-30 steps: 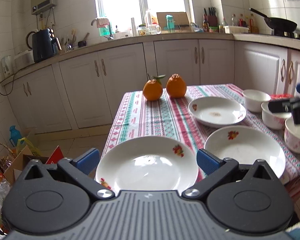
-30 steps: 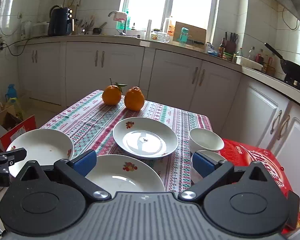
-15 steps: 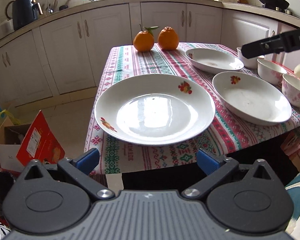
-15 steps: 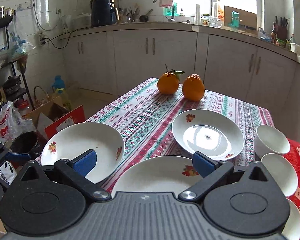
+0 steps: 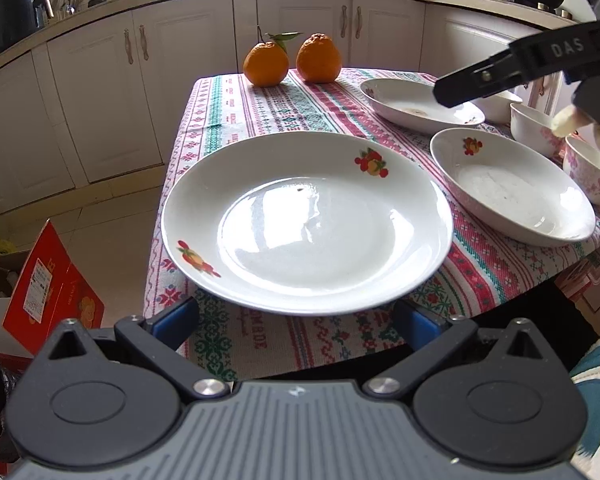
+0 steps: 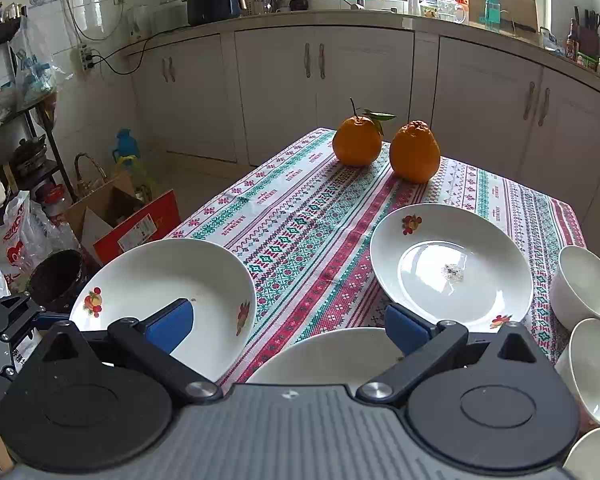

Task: Organize plates and bowls

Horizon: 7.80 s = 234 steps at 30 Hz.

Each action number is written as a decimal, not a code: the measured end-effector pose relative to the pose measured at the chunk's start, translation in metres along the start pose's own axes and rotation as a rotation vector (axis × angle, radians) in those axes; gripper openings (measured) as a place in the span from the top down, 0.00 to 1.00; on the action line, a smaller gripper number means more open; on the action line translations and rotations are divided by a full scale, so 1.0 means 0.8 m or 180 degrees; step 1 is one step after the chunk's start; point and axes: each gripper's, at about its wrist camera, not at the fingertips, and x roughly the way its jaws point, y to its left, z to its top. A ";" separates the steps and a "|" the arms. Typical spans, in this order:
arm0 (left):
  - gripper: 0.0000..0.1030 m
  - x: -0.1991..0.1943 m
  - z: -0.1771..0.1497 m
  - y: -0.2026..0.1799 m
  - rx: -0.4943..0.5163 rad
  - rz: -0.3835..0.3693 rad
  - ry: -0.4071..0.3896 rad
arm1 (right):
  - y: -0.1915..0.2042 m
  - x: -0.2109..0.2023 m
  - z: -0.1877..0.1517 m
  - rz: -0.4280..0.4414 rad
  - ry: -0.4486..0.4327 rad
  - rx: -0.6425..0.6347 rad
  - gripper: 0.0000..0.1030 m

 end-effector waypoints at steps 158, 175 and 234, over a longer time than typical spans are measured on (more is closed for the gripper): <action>0.06 0.086 0.084 0.059 0.0395 -0.0538 -0.0059 | -0.017 0.250 0.139 0.1125 0.0735 -0.0339 0.00; 0.05 -0.002 0.051 0.012 0.0271 -0.0429 -0.0316 | -0.018 0.083 0.100 0.0569 0.0265 -0.0414 0.00; 0.07 0.045 0.037 -0.146 0.1076 -0.1410 -0.0044 | -0.162 0.016 -0.053 0.0378 0.1065 0.0640 0.22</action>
